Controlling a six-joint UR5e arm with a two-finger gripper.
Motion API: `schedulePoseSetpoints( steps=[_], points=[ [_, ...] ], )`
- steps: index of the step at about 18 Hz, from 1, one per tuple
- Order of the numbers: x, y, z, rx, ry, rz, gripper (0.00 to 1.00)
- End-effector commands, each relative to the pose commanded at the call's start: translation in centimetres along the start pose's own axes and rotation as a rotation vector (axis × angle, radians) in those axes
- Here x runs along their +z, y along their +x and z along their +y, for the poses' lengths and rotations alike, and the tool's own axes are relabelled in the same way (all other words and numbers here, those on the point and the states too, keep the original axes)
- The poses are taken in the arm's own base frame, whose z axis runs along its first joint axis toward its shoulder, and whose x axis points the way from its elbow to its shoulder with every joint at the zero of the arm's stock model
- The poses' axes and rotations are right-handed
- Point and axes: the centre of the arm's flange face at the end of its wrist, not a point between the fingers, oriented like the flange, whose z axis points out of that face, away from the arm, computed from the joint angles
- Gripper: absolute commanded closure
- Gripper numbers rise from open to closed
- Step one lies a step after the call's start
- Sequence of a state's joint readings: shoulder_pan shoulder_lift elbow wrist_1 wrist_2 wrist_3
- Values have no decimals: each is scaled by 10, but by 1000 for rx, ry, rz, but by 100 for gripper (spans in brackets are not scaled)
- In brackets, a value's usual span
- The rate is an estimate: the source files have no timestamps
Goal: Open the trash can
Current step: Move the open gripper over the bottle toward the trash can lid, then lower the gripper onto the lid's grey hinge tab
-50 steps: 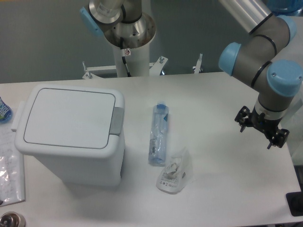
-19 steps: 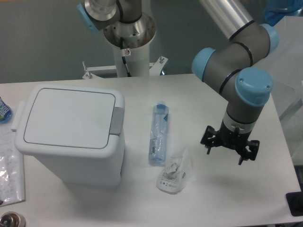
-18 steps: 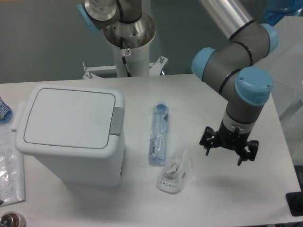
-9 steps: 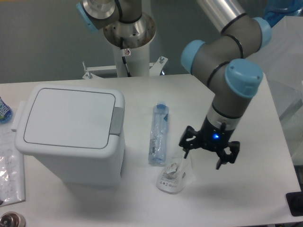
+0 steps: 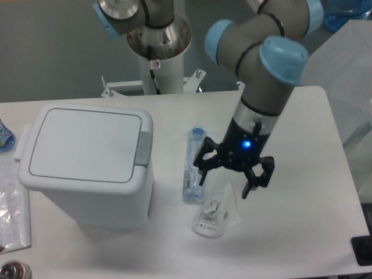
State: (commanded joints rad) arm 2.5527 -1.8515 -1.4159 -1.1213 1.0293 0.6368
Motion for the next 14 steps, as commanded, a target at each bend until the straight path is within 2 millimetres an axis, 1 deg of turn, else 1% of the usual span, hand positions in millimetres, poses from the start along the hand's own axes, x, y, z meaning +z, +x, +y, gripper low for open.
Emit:
schedulePoseSetpoints(
  steps=[2,4,7,11,14],
  points=[
    [-3,15,-3,-6,-1,8,0],
    [-14,28,-2,-11,-6,11,0],
    [-23,39,4,-16,-14,15,0],
    [-22,51,17,-16,-29,18,0],
    [-18,53,22,-19,-35,21,0]
  ],
)
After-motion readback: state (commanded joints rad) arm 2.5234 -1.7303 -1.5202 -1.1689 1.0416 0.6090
